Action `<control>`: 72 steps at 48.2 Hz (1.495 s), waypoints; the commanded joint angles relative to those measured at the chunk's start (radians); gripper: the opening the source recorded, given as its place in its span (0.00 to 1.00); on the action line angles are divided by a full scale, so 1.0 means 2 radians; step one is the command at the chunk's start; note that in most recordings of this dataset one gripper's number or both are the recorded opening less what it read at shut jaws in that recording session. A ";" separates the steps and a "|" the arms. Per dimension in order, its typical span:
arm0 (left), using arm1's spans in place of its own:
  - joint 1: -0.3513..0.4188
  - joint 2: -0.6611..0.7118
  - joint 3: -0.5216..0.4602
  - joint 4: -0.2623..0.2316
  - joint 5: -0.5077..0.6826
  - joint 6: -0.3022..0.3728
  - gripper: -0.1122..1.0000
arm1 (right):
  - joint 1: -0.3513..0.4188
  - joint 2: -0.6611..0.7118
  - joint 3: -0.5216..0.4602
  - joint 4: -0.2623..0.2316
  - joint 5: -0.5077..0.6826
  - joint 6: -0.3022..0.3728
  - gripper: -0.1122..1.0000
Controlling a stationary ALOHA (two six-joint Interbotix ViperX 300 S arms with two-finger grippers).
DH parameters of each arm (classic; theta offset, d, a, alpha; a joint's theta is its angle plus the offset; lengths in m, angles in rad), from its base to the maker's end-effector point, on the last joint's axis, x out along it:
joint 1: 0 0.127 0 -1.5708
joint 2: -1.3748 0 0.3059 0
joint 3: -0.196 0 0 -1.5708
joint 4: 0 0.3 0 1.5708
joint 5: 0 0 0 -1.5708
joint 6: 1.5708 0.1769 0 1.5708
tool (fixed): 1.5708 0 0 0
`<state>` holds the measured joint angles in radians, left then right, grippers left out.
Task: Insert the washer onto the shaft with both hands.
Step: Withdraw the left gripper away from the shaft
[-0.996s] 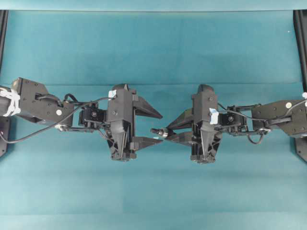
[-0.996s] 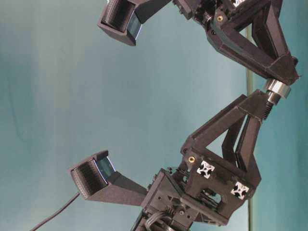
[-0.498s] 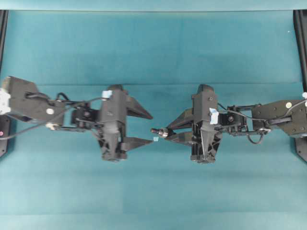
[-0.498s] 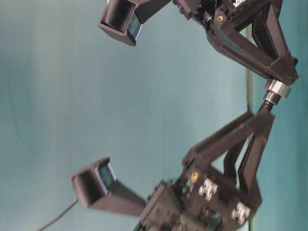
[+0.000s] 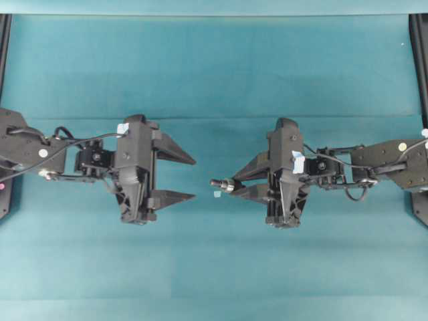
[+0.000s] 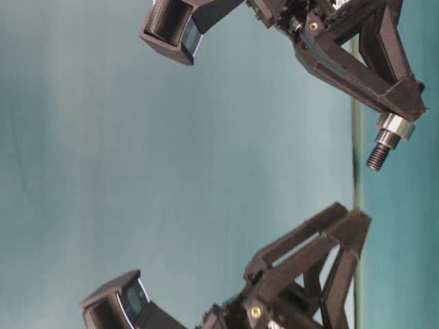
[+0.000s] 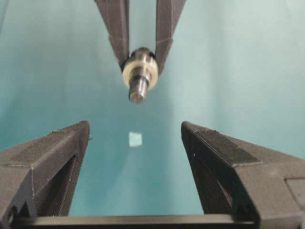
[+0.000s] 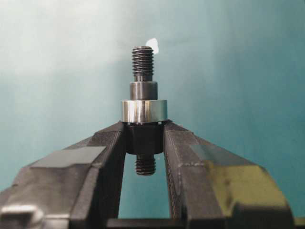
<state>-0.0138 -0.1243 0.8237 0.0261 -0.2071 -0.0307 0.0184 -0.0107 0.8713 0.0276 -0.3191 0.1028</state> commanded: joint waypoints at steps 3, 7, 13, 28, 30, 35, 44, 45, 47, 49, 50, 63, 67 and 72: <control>-0.002 -0.016 0.001 0.000 0.001 0.001 0.86 | 0.001 -0.007 -0.006 -0.001 0.004 -0.002 0.10; -0.002 -0.020 0.002 0.001 0.009 0.001 0.86 | 0.002 -0.007 -0.006 -0.001 0.008 -0.002 0.10; -0.002 -0.025 0.003 0.001 0.030 0.001 0.86 | 0.001 -0.007 -0.006 -0.001 0.011 -0.002 0.10; -0.002 -0.035 0.008 0.000 0.038 0.001 0.86 | 0.002 -0.007 -0.006 -0.001 0.012 -0.002 0.10; -0.002 -0.035 0.009 0.001 0.038 0.001 0.86 | 0.002 -0.007 -0.006 -0.001 0.012 -0.002 0.10; -0.002 -0.039 0.014 0.001 0.038 0.001 0.86 | 0.002 -0.007 -0.006 -0.001 0.015 -0.002 0.10; -0.002 -0.042 0.016 0.000 0.039 0.000 0.86 | 0.002 -0.008 -0.006 -0.001 0.015 -0.002 0.10; -0.002 -0.041 0.016 0.001 0.038 0.000 0.86 | 0.002 -0.007 -0.006 -0.001 0.015 -0.002 0.10; -0.002 -0.042 0.016 0.000 0.039 0.000 0.86 | 0.002 -0.007 -0.006 -0.001 0.016 -0.002 0.10; -0.002 -0.042 0.016 0.001 0.038 0.000 0.86 | 0.002 -0.007 -0.006 -0.001 0.015 -0.002 0.10; -0.002 -0.041 0.016 0.000 0.038 0.000 0.86 | 0.002 -0.007 -0.006 -0.001 0.016 -0.002 0.10; -0.002 -0.041 0.016 0.001 0.038 0.000 0.86 | 0.002 -0.007 -0.007 -0.001 0.015 -0.002 0.10; -0.002 -0.041 0.016 0.000 0.039 0.000 0.86 | 0.002 -0.007 -0.008 -0.001 0.015 -0.002 0.10; -0.002 -0.041 0.016 0.000 0.038 0.000 0.86 | 0.002 -0.007 -0.008 -0.001 0.016 -0.002 0.10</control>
<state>-0.0138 -0.1917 0.8667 0.0230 -0.1243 -0.0307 0.0199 -0.0107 0.8713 0.0276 -0.2823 0.1028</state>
